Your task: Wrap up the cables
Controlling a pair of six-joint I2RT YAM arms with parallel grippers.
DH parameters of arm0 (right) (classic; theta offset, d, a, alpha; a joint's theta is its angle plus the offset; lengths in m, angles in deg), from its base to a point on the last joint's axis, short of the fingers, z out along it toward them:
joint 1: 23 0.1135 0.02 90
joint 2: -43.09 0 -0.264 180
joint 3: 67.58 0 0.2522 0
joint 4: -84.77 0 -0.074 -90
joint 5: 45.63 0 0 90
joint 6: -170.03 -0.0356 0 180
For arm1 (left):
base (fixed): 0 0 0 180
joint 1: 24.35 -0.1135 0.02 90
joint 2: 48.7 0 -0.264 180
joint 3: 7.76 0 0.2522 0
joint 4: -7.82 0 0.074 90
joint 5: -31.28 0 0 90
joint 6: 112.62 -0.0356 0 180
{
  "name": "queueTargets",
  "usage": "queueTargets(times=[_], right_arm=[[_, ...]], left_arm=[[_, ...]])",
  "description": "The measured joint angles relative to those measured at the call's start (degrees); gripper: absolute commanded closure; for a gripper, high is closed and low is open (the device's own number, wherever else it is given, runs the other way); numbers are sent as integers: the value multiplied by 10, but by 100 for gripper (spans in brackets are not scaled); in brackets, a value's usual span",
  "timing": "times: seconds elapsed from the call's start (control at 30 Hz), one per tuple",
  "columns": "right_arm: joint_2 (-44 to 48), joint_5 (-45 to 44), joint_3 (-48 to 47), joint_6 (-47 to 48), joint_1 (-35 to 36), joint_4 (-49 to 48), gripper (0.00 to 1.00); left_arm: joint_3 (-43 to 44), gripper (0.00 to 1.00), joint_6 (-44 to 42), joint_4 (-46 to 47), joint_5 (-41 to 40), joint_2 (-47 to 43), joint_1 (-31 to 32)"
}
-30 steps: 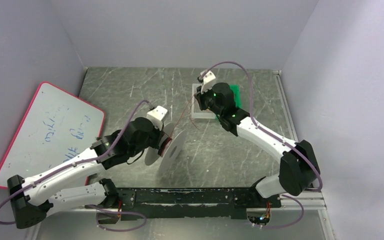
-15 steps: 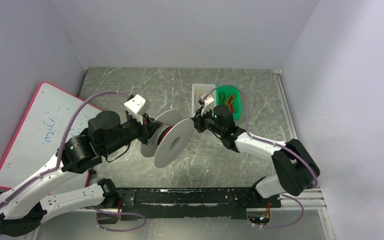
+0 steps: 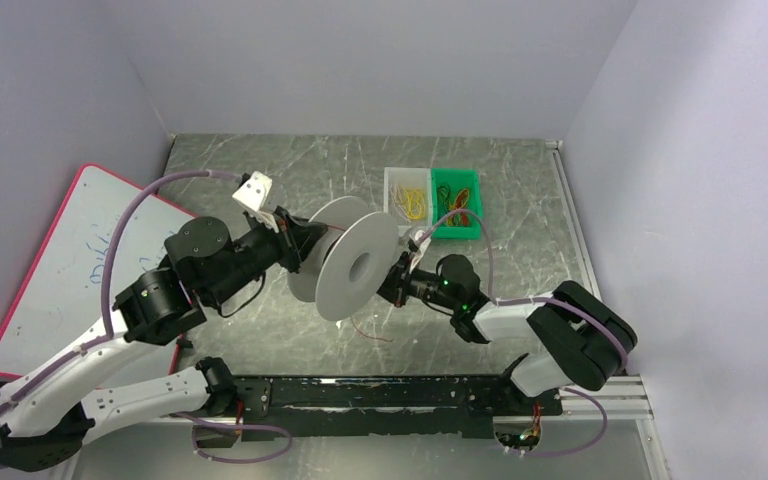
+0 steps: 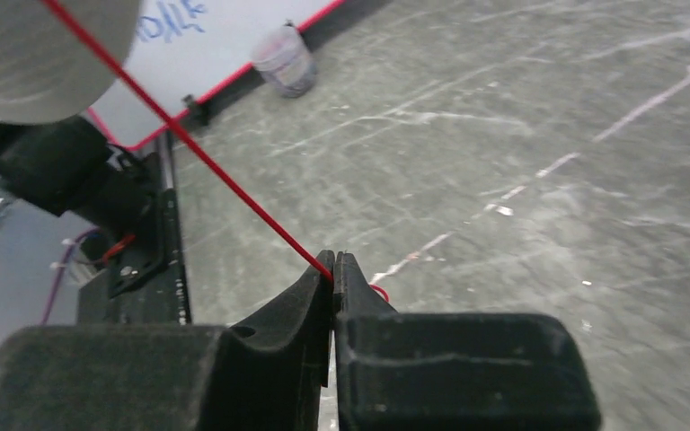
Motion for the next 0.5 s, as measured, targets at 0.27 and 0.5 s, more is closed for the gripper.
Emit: queueTargets(times=[0.27,0.5], right_arm=[[-33,8,37,-63,57,-114,84],[-39,15,38,-94,68,-169,85]], left_arm=[[22,93,35,94,-7,28,0],[50,93,51,144,-3,43,0]])
